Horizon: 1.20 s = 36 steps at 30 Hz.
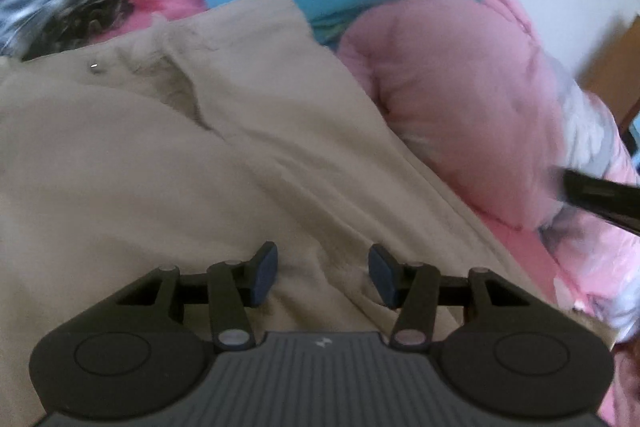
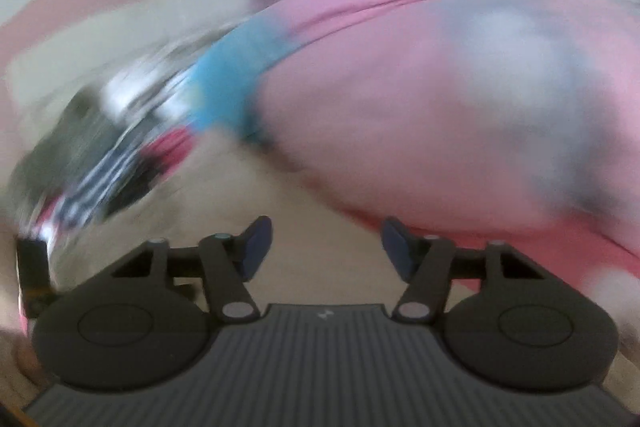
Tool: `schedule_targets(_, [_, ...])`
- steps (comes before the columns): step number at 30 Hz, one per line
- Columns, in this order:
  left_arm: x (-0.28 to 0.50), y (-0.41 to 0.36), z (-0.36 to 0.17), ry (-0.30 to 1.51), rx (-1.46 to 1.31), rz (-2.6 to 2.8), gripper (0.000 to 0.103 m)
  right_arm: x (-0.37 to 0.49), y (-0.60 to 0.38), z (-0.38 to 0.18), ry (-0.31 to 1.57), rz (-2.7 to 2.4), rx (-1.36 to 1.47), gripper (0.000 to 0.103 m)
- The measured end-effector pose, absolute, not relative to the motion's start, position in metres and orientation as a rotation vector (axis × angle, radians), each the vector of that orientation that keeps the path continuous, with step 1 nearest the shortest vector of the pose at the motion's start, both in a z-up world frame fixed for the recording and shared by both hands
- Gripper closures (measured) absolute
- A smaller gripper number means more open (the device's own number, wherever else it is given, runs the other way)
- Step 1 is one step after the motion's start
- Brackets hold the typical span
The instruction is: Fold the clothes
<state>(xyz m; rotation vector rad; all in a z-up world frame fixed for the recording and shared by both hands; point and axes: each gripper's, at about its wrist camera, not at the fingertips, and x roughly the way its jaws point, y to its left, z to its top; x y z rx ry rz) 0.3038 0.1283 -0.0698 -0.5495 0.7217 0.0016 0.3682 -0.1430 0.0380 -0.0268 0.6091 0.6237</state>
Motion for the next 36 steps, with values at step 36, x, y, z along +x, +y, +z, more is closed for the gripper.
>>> schedule_targets(36, [0.304,0.139,-0.072,0.728,-0.623,0.013,0.053,0.526,0.07,-0.032,0.646,0.801,-0.09,0.082])
